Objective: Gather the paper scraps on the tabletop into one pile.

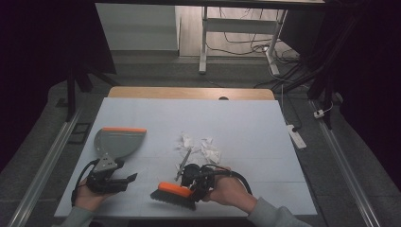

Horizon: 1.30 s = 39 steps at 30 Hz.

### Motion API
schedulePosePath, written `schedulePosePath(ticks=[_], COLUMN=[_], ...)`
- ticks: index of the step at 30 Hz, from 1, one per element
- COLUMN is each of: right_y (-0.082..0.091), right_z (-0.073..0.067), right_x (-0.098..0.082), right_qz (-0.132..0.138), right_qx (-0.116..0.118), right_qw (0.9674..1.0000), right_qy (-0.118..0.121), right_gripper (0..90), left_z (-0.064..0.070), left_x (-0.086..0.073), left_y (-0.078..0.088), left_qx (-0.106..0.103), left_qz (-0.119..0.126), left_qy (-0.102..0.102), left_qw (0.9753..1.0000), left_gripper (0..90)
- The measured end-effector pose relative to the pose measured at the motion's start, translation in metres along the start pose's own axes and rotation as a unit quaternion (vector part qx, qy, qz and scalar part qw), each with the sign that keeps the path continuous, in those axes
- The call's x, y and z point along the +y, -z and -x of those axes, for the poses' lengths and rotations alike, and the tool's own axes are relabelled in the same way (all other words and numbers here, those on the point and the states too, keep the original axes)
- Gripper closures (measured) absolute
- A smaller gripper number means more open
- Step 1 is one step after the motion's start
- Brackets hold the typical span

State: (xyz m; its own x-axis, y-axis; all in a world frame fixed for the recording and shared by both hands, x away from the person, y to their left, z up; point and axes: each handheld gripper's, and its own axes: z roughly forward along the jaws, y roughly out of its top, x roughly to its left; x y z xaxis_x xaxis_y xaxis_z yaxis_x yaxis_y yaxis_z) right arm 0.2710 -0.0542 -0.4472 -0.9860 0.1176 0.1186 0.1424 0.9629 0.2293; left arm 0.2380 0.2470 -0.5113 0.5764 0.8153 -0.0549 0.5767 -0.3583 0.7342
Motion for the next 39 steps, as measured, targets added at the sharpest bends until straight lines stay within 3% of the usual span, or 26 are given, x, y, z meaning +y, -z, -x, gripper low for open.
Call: schedulePosePath(ticks=[3,9,15,20,23,25,27,32,38,39], right_y=[-0.006,-0.006,0.001,0.009,0.013,0.016,0.022,0.049,0.076,0.077], right_z=[-0.001,0.015,0.046,0.078,0.089,0.095,0.096,0.086,0.088,0.088], right_x=[0.002,0.002,-0.001,-0.005,-0.007,-0.009,-0.012,-0.025,-0.046,-0.049], right_qz=[-0.016,-0.019,-0.016,-0.009,-0.001,0.003,0.016,0.070,0.083,0.080], right_qx=[-0.010,-0.022,-0.061,-0.092,-0.108,-0.114,-0.119,-0.123,-0.138,-0.137], right_qw=[0.9998,0.9995,0.9971,0.9927,0.9886,0.9881,0.9870,0.9855,0.9803,0.9807], right_qy=[0.009,-0.009,-0.043,-0.077,-0.104,-0.103,-0.108,-0.093,-0.115,-0.114], right_gripper=[70.8,70.7,70.7,70.7,70.7,70.7,70.7,70.7,70.7,70.7], left_z=[0.000,-0.001,-0.001,-0.001,-0.002,-0.001,-0.001,-0.001,0.000,0.000], left_x=[0.000,0.000,0.000,-0.001,-0.001,-0.001,-0.001,-0.001,0.000,0.000], left_y=[0.000,0.000,0.000,-0.001,0.000,0.000,0.000,-0.001,-0.001,-0.001], left_qx=[0.000,0.000,-0.001,-0.001,0.000,0.000,0.000,-0.001,-0.001,0.000], left_qz=[-0.002,-0.002,-0.002,-0.003,-0.003,-0.003,-0.002,-0.003,-0.003,-0.003], left_qy=[-0.001,-0.001,-0.001,-0.001,0.000,0.000,0.000,-0.001,-0.003,-0.003], left_qw=[1.0000,1.0000,1.0000,1.0000,1.0000,1.0000,1.0000,1.0000,1.0000,1.0000], left_gripper=[30.5,30.5,30.6,30.6,30.6,30.6,30.6,30.6,30.5,30.6])
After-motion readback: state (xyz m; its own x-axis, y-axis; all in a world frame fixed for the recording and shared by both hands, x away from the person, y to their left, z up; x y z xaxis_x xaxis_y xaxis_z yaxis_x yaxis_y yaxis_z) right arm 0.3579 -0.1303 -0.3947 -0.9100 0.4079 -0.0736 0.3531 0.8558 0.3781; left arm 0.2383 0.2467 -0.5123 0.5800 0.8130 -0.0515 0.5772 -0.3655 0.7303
